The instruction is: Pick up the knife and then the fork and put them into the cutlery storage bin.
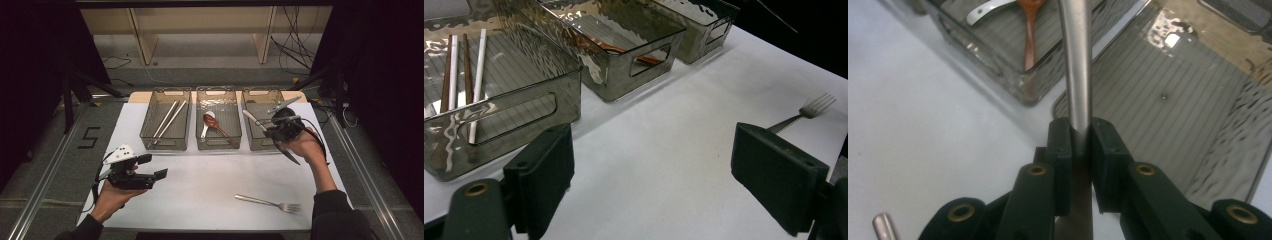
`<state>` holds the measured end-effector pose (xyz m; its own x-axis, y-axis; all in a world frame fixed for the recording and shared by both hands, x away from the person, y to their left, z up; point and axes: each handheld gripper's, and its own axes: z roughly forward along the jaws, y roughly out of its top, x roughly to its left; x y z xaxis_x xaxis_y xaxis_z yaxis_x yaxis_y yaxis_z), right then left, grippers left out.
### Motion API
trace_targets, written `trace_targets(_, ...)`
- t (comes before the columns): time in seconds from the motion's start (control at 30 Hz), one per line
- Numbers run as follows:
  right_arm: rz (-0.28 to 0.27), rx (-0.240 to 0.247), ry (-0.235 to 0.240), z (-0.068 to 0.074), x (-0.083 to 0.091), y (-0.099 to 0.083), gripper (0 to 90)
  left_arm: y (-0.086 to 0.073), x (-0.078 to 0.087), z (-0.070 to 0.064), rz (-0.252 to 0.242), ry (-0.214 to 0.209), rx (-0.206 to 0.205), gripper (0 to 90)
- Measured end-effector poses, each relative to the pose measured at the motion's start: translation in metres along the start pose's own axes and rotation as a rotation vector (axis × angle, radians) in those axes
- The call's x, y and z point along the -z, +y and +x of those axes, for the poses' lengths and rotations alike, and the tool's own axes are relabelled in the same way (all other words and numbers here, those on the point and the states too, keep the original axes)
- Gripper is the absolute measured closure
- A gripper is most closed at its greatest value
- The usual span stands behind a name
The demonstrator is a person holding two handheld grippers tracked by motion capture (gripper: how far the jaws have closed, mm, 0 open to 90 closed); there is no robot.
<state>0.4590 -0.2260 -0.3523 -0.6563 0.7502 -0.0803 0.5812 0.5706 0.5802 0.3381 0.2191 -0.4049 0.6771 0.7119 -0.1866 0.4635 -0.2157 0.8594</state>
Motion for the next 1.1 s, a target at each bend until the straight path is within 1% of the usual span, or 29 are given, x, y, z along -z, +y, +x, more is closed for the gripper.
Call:
trace_targets(0.2,0.003,-0.053,-0.030,-0.013,-0.003,0.015,80.8,0.000,0.000,0.000,-0.002,0.000,0.000,17.0)
trace_targets(0.27,0.006,-0.072,-0.034,-0.018,-0.004,0.020,80.8,0.000,0.000,0.000,-0.001,-0.001,0.001,17.0)
trace_targets(0.47,0.011,-0.110,-0.060,-0.031,-0.009,0.036,80.8,0.000,0.000,0.000,-0.002,-0.003,0.000,17.0)
trace_targets(0.53,0.018,-0.117,-0.067,-0.034,-0.011,0.041,80.8,0.000,0.000,0.000,-0.002,-0.003,-0.001,17.0)
trace_targets(0.67,0.032,-0.145,-0.081,-0.042,-0.016,0.049,80.7,0.000,0.000,0.000,-0.004,-0.005,-0.001,17.0)
trace_targets(0.87,0.060,-0.171,-0.105,-0.050,-0.025,0.063,80.7,0.001,0.000,-0.001,-0.007,-0.008,-0.001,17.0)
trace_targets(1.1,0.081,-0.201,-0.114,-0.055,-0.036,0.077,80.7,0.001,0.001,-0.001,-0.009,-0.012,-0.002,17.0)
